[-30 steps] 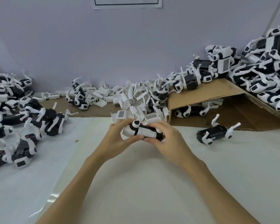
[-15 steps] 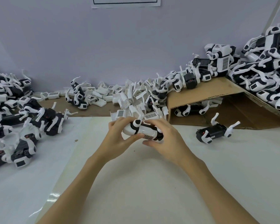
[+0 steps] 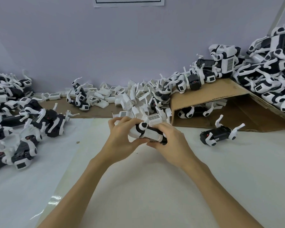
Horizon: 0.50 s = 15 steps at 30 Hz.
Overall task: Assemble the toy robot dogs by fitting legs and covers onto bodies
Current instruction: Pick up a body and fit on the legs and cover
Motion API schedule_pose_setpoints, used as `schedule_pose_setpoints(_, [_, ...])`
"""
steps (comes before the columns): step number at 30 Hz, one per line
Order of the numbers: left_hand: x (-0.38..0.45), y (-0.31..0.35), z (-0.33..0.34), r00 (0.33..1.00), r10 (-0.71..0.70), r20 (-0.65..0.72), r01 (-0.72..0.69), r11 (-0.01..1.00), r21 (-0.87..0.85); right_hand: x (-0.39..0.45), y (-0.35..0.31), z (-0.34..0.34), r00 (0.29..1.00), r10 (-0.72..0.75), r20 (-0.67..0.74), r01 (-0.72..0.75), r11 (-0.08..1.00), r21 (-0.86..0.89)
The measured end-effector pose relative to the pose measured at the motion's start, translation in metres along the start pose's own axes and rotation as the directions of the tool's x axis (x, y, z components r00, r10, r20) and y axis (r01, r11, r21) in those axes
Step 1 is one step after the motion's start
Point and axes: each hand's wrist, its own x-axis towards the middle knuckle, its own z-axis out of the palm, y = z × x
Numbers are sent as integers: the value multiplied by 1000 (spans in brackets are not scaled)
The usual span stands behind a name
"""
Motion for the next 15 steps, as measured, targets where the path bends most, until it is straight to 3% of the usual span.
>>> schedule_pose_setpoints(4, [-3,-1,-1,995,-88,53,91,995,-49,-1,-2,3,999,-4,38,5,1000,-7])
schedule_pose_setpoints(11, [-2,-1,-2,989,-123,84,131,986,-99,-1,2,-4,1000,25,19,-25,1000,5])
schedule_pose_setpoints(13, [-2,1,-3,963,-250,101,263,954,-146,-3,1,-1,998,-15,55,15,1000,14])
schedule_pose_setpoints(15, [0,3,-4,898,-420,135,441,856,-270,-4,2,3,995,-66,77,73,993,-96])
